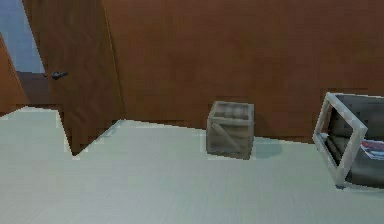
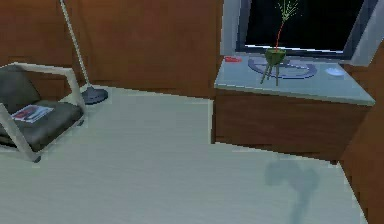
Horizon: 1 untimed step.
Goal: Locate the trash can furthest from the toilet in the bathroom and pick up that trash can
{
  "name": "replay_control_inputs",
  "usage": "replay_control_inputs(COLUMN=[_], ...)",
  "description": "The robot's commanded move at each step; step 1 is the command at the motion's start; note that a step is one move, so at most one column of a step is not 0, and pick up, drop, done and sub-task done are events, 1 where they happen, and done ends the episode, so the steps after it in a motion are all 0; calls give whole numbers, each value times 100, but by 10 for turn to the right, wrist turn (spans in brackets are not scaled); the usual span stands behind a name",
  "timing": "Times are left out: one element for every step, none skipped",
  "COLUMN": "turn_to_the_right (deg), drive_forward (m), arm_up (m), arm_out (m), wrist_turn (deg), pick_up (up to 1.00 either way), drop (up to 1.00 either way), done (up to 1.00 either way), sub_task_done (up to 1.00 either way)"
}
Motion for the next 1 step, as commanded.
replay_control_inputs(turn_to_the_right=[0], drive_forward=[55], arm_up=[0], arm_out=[0], wrist_turn=[0], pick_up=[0], drop=[0], done=[0], sub_task_done=[0])
